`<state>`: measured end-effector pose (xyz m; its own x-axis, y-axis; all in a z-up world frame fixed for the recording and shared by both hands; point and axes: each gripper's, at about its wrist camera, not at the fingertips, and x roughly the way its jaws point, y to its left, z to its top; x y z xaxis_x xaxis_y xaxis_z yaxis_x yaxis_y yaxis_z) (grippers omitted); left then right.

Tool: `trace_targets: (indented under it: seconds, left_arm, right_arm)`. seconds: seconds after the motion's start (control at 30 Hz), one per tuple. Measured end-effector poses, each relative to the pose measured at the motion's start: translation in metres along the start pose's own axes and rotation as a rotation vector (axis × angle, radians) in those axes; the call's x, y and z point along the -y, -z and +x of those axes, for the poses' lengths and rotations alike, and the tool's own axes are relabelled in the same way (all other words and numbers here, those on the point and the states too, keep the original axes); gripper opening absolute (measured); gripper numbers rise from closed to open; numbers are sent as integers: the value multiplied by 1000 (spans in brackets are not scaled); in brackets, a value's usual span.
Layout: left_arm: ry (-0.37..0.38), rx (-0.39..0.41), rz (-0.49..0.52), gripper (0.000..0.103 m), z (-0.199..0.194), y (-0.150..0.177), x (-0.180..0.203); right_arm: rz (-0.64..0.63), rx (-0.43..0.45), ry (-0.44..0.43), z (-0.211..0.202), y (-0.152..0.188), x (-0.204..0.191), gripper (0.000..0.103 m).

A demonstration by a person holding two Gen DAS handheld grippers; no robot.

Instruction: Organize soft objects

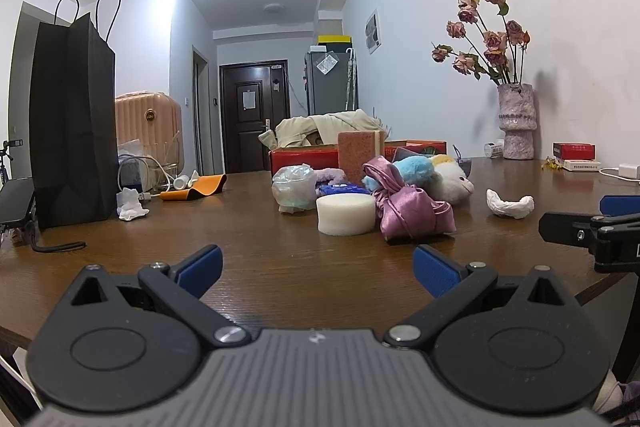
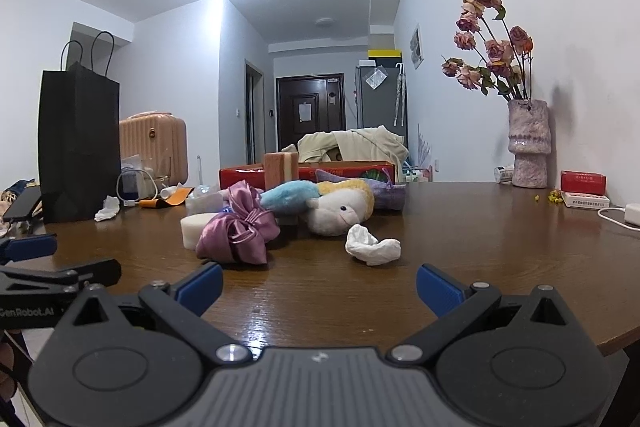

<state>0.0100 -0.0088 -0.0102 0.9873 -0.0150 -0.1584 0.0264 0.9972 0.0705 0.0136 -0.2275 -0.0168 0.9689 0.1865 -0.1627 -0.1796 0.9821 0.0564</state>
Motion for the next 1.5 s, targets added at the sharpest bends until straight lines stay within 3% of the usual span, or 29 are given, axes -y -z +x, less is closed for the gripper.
trace_targets:
  seconds: [1.17,1.5]
  left_arm:
    - [23,23,14,103,8,-3,3]
    - [37,17,-15,103,21,-24,-4]
  right_arm:
    - [0,15,3,12,-5,3,103]
    - [46,14,-7,23,-20,6,103]
